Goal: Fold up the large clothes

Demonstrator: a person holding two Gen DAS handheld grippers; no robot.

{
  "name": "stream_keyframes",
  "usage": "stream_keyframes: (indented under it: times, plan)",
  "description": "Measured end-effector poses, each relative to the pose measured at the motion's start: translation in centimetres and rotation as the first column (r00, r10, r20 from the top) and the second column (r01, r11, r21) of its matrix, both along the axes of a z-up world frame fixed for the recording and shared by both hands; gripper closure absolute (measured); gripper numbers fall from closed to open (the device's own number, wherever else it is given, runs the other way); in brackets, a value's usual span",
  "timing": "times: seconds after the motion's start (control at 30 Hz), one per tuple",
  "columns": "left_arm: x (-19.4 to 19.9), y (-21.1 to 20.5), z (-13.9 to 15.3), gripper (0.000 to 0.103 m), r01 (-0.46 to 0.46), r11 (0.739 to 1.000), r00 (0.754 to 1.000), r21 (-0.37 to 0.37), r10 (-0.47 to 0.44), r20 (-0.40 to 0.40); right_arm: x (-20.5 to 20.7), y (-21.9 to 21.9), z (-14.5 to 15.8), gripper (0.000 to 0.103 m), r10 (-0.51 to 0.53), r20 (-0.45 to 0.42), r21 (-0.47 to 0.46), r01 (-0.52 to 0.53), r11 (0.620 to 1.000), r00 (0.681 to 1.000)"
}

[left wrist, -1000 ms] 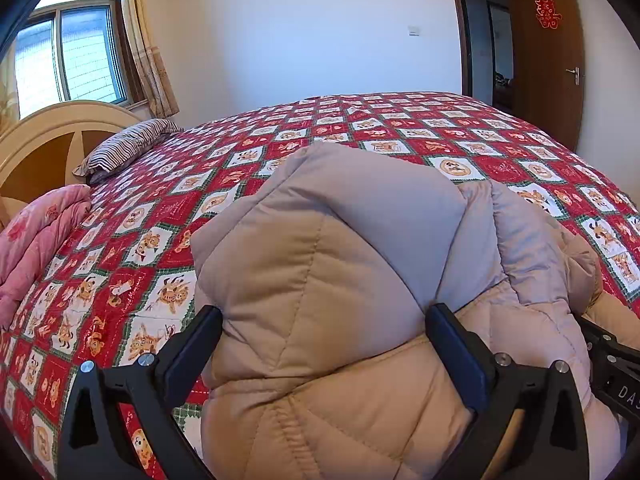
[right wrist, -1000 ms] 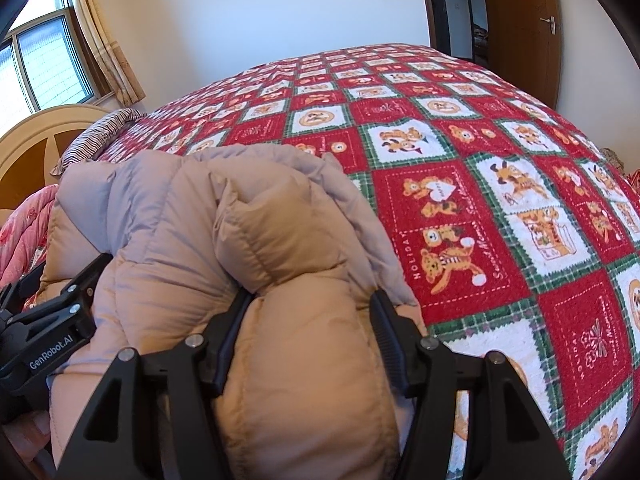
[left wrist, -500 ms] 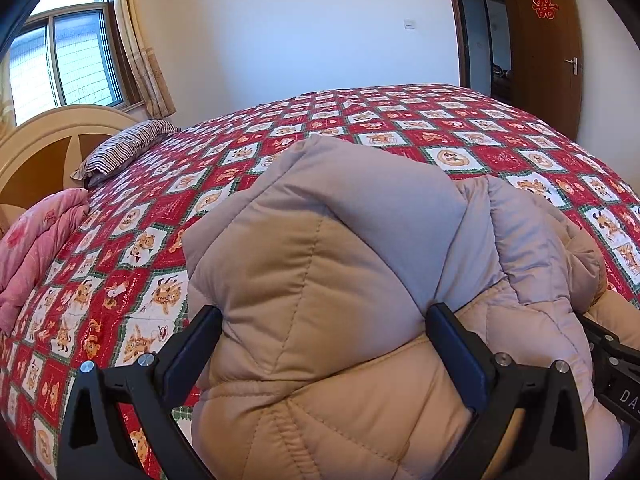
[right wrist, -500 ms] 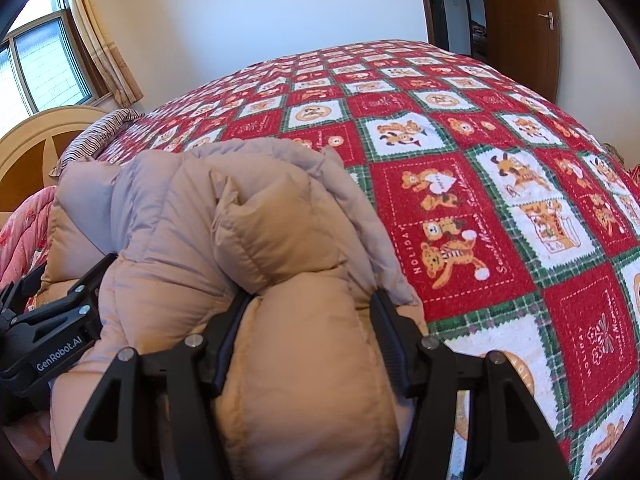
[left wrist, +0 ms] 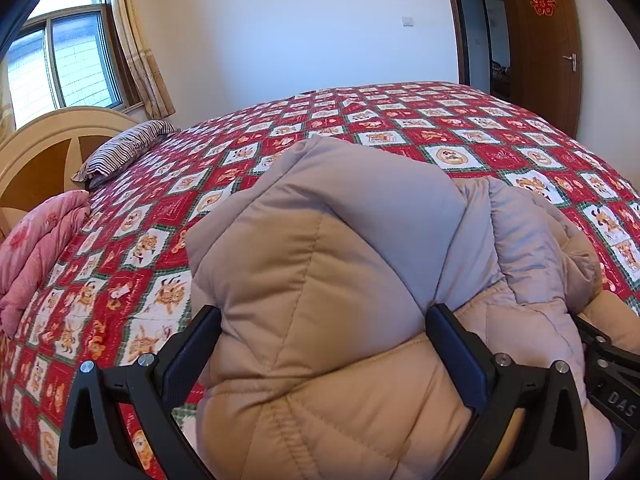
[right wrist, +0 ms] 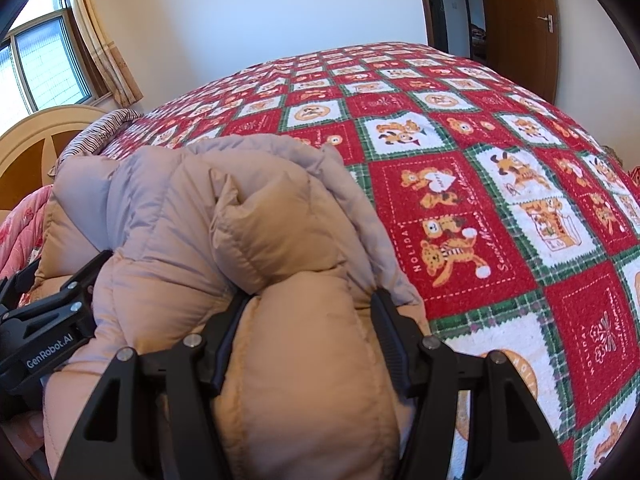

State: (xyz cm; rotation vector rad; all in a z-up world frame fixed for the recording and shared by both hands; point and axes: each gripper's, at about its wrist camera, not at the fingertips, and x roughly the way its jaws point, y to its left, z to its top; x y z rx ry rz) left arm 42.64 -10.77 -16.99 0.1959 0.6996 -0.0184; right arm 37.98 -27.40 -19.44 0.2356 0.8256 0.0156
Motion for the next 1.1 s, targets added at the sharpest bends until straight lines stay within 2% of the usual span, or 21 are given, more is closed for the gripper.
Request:
stream_keyframes:
  times: [0.1,0.2,0.3,0.4,0.5,0.57,0.7,0.83,0.93,0.97,1.03,1.07,1.1]
  plan:
    - [-1.2,0.7,0.8,0.001,0.007,1.0,1.0,-0.014,-0.007,-0.015,0.0,0.1,0.0,0.042,0.002,0.003,-0.01,-0.002,1.0,1.0]
    - [-3.3,2.0,1.8,0.001,0.034,0.997,0.999,-0.063,-0.036,-0.027,0.0,0.0,0.0,0.042,0.003,0.005,-0.01,-0.003,1.0,1.0]
    - [-5.5,3.5,2.3,0.001,0.054,0.995,0.998,-0.082,-0.055,-0.011,-0.1,0.0,0.0,0.042,0.003,0.005,-0.01,-0.003,1.0,1.0]
    - [-6.4,5.3,0.9,0.001,0.034,0.988,0.998,-0.15,-0.041,-0.044,0.0,0.1,0.0,0.042,0.001,0.006,-0.012,-0.001,1.0,1.0]
    - [-5.5,5.9,-0.7,0.001,0.026,0.97,0.994,-0.242,-0.05,-0.094,-0.1,0.0,0.0,0.042,0.0,0.007,-0.015,0.0,1.0,1.0]
    - [-4.8,6.0,-1.3,0.001,0.022,0.96,0.99,-0.278,-0.06,-0.128,-0.2,-0.1,0.0,0.042,-0.004,0.008,-0.016,0.004,1.0,1.0]
    - [-4.6,4.8,-1.9,0.0,0.034,0.971,0.992,-0.235,-0.062,-0.114,-0.8,-0.7,0.2,0.041,-0.019,0.027,0.009,0.018,1.0,0.999]
    - [-4.3,5.0,-2.5,0.0,0.046,0.963,0.988,-0.267,-0.083,-0.132,-2.0,-2.5,0.7,0.039,-0.012,0.057,0.1,0.006,0.995,0.998]
    - [-4.3,4.5,-2.5,0.0,0.057,0.968,0.989,-0.244,-0.088,-0.119,-2.9,-2.4,1.2,0.039,-0.003,0.069,0.07,-0.002,0.998,0.998]
    - [-4.2,4.5,-2.5,0.0,0.056,0.97,0.99,-0.236,-0.085,-0.113,-3.2,-2.4,1.4,0.038,-0.011,0.078,0.065,0.006,0.998,0.997]
    - [-4.5,4.3,-2.4,0.0,0.054,0.973,0.992,-0.223,-0.078,-0.1,-4.3,-2.9,1.7,0.012,-0.086,0.103,0.063,0.079,0.995,0.991]
    - [-4.5,4.3,-2.5,0.0,0.055,0.973,0.992,-0.223,-0.079,-0.097,-4.8,-3.2,1.7,0.01,-0.102,0.127,0.07,0.093,0.993,0.987]
    - [-4.5,4.3,-2.5,0.0,0.056,0.973,0.992,-0.223,-0.079,-0.096,-4.7,-3.0,1.4,0.01,-0.09,0.112,0.055,0.085,0.995,0.99]
